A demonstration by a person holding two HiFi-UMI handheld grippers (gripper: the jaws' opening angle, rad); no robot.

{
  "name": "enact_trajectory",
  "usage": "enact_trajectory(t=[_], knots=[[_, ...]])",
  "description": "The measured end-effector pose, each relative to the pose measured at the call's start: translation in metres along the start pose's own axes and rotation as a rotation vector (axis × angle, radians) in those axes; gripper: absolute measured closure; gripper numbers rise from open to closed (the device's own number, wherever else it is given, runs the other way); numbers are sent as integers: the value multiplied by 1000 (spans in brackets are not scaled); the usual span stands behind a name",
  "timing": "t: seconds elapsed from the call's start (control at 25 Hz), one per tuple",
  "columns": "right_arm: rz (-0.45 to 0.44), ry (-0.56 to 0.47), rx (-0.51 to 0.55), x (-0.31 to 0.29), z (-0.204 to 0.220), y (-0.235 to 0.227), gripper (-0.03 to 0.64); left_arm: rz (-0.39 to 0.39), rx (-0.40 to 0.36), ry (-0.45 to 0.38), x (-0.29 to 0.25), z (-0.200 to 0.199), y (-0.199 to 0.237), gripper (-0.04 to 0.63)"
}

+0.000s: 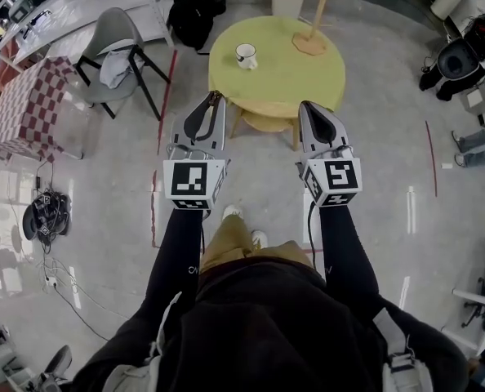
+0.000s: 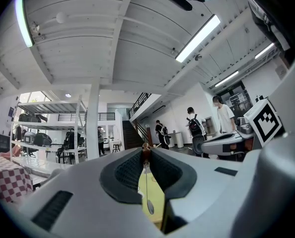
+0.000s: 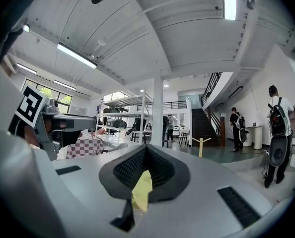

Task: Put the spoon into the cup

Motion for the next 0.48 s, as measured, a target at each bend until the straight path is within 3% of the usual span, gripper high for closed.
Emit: enact_trajectory(t=[0.48], knots=[[34,20,11,-91,13,-31,591,69,8,12,-97,31,44,543]])
Point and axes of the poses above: the fingertips, and each gripper's own axes: x backward along the fingers, y to its left, z out of its underside, the point moved 5 cm from there along x, backward along the fingers, and after that the axes turned 9 degrees about z, right-handed, at the moved point
